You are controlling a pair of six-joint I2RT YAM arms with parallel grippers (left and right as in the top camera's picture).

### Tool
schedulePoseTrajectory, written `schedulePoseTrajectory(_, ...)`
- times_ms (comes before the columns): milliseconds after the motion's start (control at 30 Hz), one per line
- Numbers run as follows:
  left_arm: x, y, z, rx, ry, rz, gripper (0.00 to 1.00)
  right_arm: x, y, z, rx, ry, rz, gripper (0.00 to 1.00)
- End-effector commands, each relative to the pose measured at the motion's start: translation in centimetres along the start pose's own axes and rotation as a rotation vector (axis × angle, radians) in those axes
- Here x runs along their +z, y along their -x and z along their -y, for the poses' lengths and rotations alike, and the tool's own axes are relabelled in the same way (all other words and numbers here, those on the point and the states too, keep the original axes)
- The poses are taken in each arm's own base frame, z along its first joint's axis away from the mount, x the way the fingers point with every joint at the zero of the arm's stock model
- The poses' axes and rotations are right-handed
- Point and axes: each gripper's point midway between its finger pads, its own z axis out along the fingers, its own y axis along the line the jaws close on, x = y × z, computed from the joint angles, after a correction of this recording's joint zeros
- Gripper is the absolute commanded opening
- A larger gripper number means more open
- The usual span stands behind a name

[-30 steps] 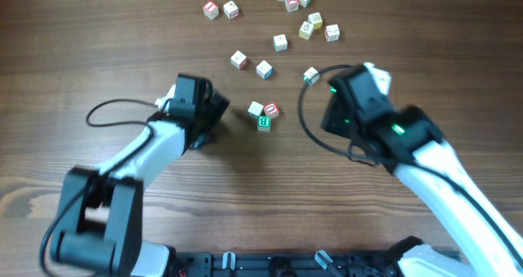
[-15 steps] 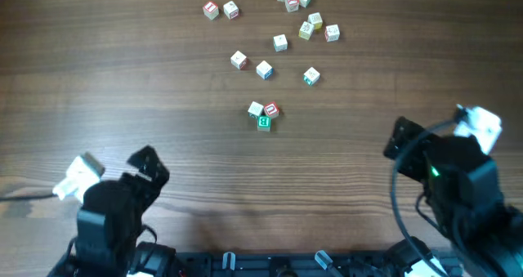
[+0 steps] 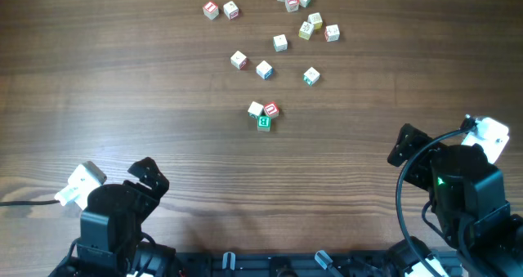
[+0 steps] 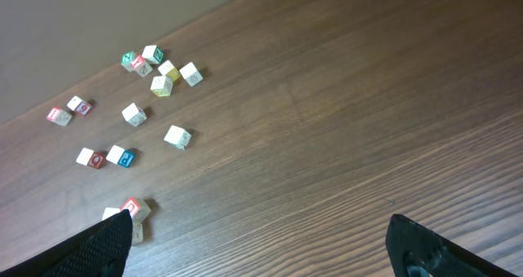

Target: Form a circle

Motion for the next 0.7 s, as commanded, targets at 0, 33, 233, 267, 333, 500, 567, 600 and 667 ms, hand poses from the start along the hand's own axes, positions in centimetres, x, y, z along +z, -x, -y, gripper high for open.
schedulePoseTrajectory(0, 0.2, -0.1, -0.2, 0.019, 0.011, -0.004, 1.0, 0.0, 0.2, 0.3, -0.001, -0.018, 0.01, 1.0)
schedulePoseTrajectory(33, 0.2, -0.1, -0.2, 0.019, 0.011, -0.004, 1.0, 0.0, 0.2, 0.3, 0.0, -0.018, 0.01, 1.0)
schedulePoseTrajectory(233, 0.2, -0.1, -0.2, 0.019, 0.011, -0.004, 1.0, -0.2, 0.5, 0.5, 0.027, -0.014, 0.028, 1.0)
schedulePoseTrajectory(267, 0.2, -0.1, -0.2, 0.019, 0.011, -0.004, 1.0, -0.3, 0.9, 1.1, 0.076, -0.027, 0.049, 1.0)
schedulePoseTrajectory(333, 0.2, -0.1, -0.2, 0.019, 0.011, -0.004, 1.0, -0.2, 1.8, 2.2, 0.133, -0.051, 0.108, 1.0)
schedulePoseTrajectory(500, 0.2, -0.1, -0.2, 0.019, 0.011, -0.004, 1.0, 0.6, 3.1, 4.0, 0.298, 0.076, 0.389, 1.0)
schedulePoseTrajectory(567, 0.2, -0.1, -0.2, 0.019, 0.011, -0.004, 1.0, 0.4, 3.1, 3.5, 0.253, 0.179, 0.501, 1.0)
schedulePoseTrajectory(600, 0.2, -0.1, -0.2, 0.019, 0.011, -0.004, 1.0, 0.6, 2.7, 3.5, 0.24, 0.22, 0.552, 1.0)
schedulePoseTrajectory(667, 0.2, -0.1, -0.2, 0.019, 0.011, -0.004, 1.0, 1.2, 2.3, 3.3, 0.24, 0.282, 0.614, 1.0)
